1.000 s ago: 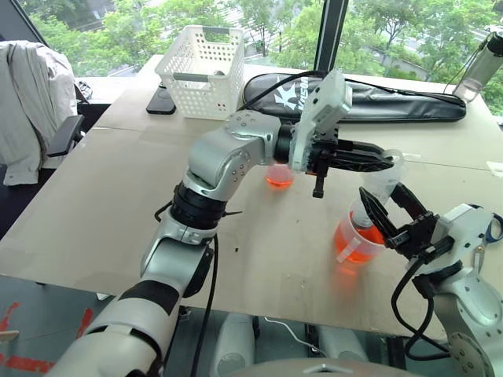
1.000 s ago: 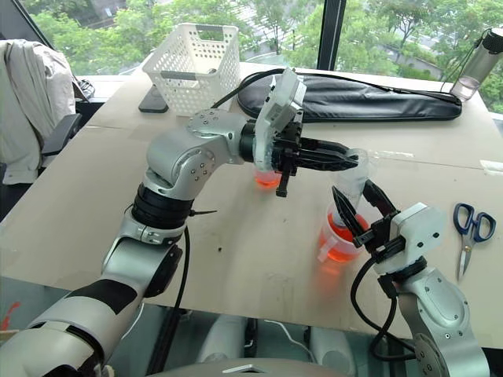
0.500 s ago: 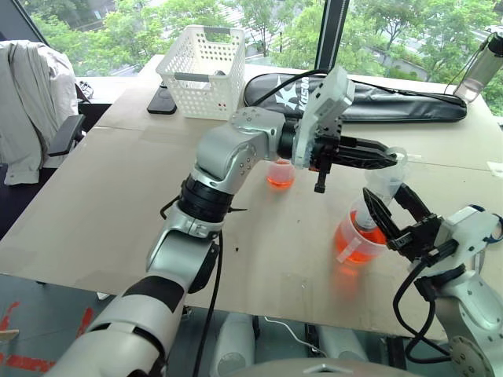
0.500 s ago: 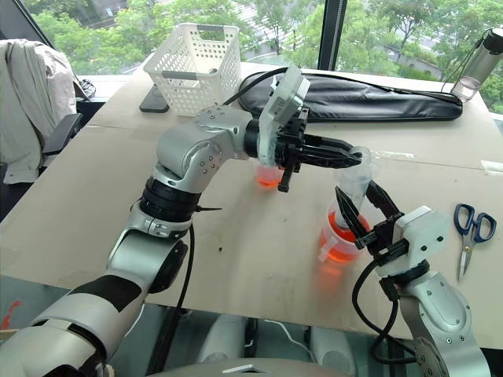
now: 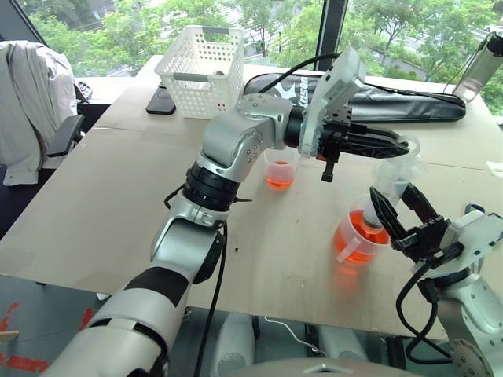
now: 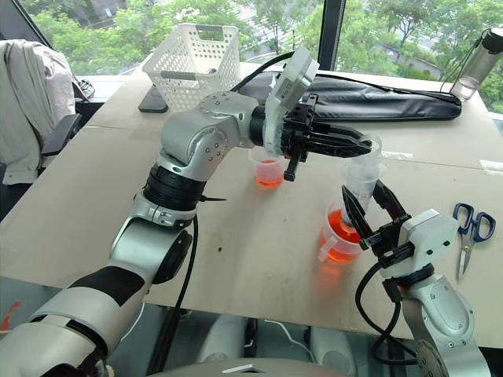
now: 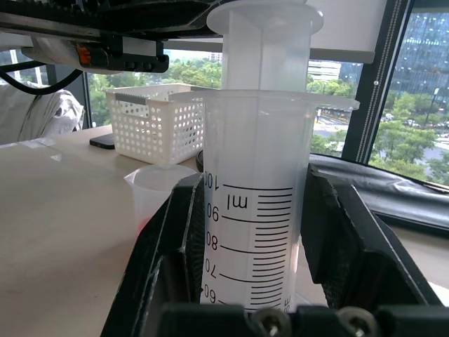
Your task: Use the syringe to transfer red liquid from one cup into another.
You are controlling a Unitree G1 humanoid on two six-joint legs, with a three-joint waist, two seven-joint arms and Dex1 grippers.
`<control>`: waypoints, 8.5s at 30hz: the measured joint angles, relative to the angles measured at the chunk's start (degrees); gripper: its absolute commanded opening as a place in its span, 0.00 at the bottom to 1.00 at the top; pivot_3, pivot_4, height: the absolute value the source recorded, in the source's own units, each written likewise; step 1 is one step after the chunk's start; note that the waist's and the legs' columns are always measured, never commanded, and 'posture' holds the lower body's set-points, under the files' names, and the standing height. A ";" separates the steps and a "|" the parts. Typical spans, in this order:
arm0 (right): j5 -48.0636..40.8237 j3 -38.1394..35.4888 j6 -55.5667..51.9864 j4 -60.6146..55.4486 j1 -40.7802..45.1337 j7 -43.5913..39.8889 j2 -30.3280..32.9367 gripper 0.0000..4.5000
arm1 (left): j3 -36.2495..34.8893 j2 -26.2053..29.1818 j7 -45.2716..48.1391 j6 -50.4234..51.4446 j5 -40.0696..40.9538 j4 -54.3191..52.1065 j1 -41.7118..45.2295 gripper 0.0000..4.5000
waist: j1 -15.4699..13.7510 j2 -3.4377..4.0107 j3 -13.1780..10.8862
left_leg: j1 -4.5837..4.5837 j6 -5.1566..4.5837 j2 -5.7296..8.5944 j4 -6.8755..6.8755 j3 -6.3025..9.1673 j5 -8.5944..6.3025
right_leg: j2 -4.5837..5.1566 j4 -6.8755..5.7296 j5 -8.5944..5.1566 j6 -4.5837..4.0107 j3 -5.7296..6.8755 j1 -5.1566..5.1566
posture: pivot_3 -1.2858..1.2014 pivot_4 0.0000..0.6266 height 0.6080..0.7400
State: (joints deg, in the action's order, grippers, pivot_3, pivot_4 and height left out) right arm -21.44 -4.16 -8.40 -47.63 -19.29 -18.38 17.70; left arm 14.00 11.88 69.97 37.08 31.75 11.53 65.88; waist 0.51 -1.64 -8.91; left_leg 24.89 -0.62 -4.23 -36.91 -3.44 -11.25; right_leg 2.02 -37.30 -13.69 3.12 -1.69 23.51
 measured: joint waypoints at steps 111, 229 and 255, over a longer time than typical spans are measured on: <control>-43.00 -12.16 -18.17 3.31 35.57 13.58 12.36 0.34 | -23.30 0.53 -35.59 -0.80 5.26 1.02 -7.15 1.00 | 0.58 0.00 -0.05 | -0.05 0.00 0.02 -0.11 0.04 0.00 | -0.05 -0.21 0.15 -0.20 -0.10 0.05 | 0.52 0.24 0.88; 12.47 12.39 -27.46 36.87 63.74 13.41 -19.70 0.33 | -20.17 15.93 -16.57 -4.26 -4.18 16.52 7.09 1.00 | 0.39 -0.18 -0.09 | 0.95 0.06 0.00 -0.20 0.55 0.04 | -0.03 -0.42 0.30 0.01 0.54 0.77 | 0.52 0.24 0.88; 14.33 13.12 -23.97 39.13 62.42 11.11 -20.37 0.33 | -17.95 15.29 -11.38 -3.78 -5.88 18.03 7.58 0.00 | 0.40 -0.16 -0.10 | 0.95 0.05 0.00 -0.20 0.56 0.04 | -0.04 -0.43 0.30 0.01 0.54 0.77 | 0.52 0.24 0.88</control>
State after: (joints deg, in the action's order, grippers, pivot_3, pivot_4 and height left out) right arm -7.11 8.96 -32.37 -8.50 43.13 -7.27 -2.66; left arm -3.95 27.17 58.59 33.30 25.87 29.56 73.47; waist 0.91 -1.80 -9.01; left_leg 25.84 -0.56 -4.23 -37.11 -2.89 -11.21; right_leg 1.98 -37.73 -13.39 3.13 -1.14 24.29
